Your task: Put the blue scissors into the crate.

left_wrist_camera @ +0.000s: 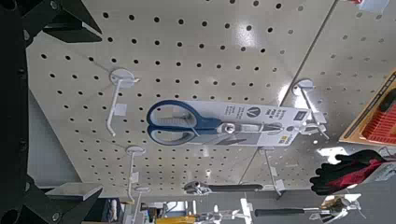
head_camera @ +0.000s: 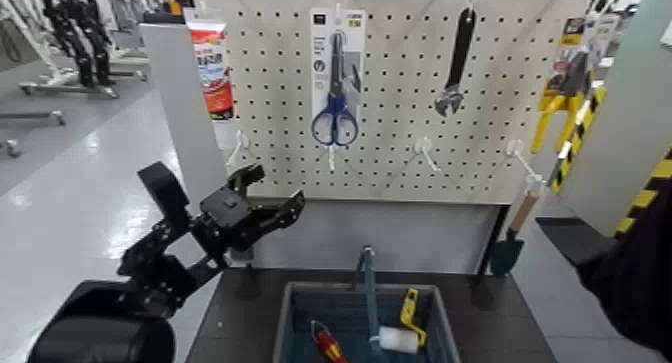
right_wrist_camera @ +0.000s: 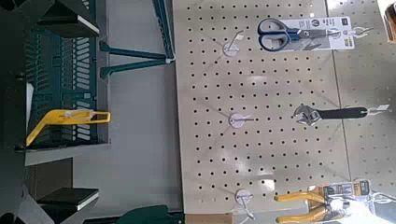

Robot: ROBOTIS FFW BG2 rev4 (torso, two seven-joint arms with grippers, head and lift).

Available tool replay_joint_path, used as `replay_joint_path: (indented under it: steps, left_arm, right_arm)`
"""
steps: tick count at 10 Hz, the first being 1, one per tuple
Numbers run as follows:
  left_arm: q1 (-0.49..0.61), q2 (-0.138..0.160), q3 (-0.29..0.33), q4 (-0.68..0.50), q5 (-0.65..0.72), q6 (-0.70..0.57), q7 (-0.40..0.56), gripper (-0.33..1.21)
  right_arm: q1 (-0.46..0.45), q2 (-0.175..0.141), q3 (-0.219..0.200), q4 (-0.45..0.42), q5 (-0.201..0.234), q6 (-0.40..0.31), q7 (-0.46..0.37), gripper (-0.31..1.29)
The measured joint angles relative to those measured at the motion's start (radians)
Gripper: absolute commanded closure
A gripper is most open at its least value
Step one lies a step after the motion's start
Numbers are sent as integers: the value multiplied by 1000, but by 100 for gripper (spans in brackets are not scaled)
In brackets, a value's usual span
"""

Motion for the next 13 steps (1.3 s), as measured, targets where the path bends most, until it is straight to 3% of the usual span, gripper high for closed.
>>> replay_joint_path:
  steps: [7, 13]
  left_arm:
    - [-215, 10, -80, 100, 18, -17, -67, 17]
    - [-400, -1, -131, 256, -5, -66, -142, 21]
  right_arm:
    - [-6, -5, 7, 1, 0, 0, 0, 10]
    - [-11, -9, 10, 0, -1, 0, 4, 10]
